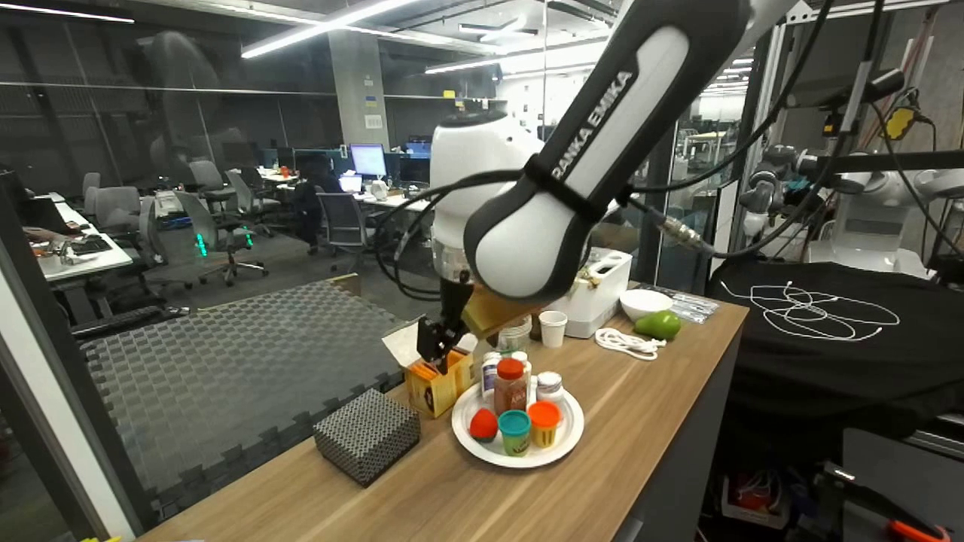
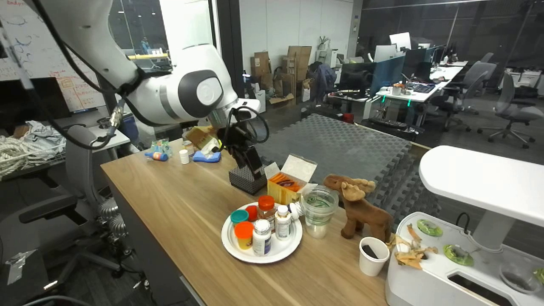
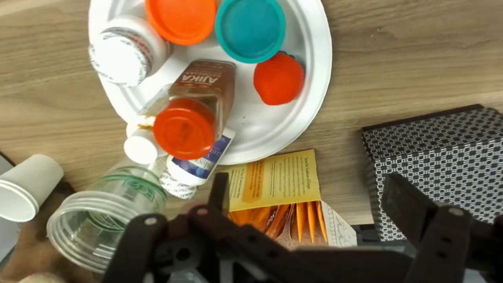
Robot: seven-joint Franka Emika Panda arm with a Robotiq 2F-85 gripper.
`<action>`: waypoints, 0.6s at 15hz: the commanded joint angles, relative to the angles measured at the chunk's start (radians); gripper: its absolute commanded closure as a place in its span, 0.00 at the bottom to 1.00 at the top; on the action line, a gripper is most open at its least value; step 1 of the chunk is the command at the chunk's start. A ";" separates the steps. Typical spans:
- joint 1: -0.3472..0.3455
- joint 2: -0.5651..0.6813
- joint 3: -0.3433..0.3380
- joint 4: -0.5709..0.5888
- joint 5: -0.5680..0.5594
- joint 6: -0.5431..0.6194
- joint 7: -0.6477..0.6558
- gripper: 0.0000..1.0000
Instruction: Pick up all the objects surrounding the white plate and arrange them on the plate
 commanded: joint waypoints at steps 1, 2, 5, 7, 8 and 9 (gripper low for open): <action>-0.168 -0.211 0.153 -0.167 0.049 -0.055 -0.270 0.00; -0.210 -0.248 0.191 -0.205 0.077 -0.067 -0.343 0.00; -0.311 -0.341 0.284 -0.320 0.194 -0.112 -0.571 0.00; -0.352 -0.404 0.317 -0.396 0.277 -0.173 -0.725 0.00; -0.368 -0.437 0.324 -0.424 0.314 -0.227 -0.799 0.00; -0.381 -0.466 0.325 -0.443 0.349 -0.288 -0.873 0.00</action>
